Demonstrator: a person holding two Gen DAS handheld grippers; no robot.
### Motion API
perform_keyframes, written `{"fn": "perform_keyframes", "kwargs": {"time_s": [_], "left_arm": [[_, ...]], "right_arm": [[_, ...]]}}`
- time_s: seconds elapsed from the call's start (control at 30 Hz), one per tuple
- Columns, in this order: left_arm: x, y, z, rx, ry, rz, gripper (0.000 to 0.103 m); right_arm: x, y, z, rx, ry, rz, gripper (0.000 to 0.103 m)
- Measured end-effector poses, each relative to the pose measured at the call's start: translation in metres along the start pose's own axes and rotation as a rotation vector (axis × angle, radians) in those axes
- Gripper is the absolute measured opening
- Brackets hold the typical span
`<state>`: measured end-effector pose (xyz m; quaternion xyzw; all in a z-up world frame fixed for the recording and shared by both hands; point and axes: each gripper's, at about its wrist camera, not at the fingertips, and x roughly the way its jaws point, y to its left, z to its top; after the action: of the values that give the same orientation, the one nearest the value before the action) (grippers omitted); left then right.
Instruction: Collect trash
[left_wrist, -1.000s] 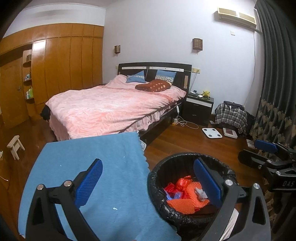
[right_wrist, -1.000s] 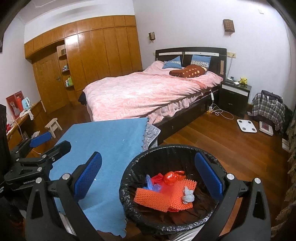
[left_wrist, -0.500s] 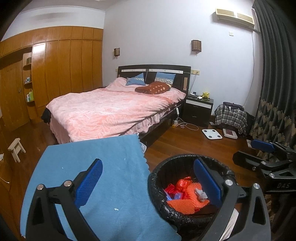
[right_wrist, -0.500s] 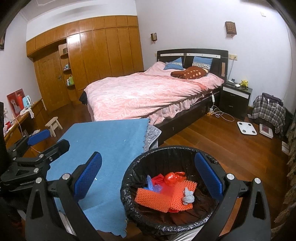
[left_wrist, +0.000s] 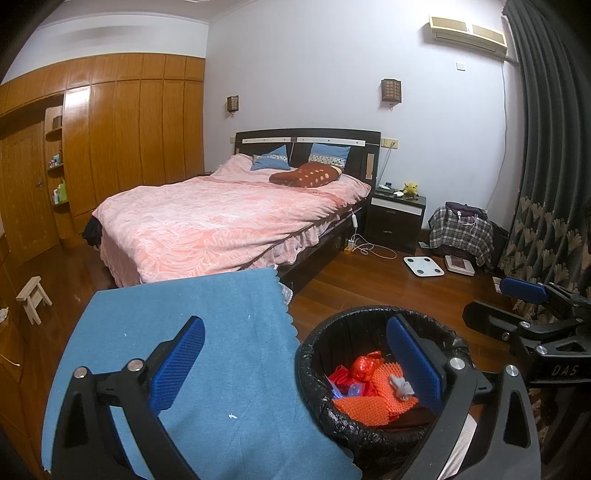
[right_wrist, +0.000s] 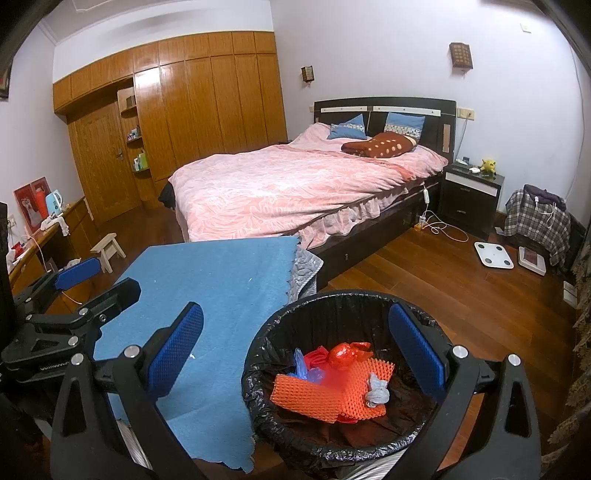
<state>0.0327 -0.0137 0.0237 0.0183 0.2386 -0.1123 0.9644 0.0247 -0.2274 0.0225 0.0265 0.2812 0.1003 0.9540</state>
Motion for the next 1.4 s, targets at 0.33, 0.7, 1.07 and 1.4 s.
{"fn": "perform_keyframes", "kwargs": {"time_s": [0.33, 0.7, 1.07, 1.4], "left_arm": [[-0.0001, -0.0004, 0.0000, 0.000, -0.001, 0.000, 0.097], [-0.0002, -0.0003, 0.0001, -0.001, -0.001, -0.001, 0.097], [-0.0003, -0.0005, 0.0001, -0.001, 0.001, 0.000, 0.097], [-0.0002, -0.0006, 0.0003, 0.000, 0.002, -0.001, 0.097]], "right_arm": [[0.0001, -0.0006, -0.0003, -0.001, 0.000, -0.001, 0.098], [0.0002, 0.0013, -0.0007, -0.002, -0.001, -0.002, 0.098], [0.0001, 0.0010, -0.0008, -0.002, -0.001, -0.001, 0.098], [0.0005, 0.0037, -0.0010, -0.001, 0.003, -0.001, 0.098]]}}
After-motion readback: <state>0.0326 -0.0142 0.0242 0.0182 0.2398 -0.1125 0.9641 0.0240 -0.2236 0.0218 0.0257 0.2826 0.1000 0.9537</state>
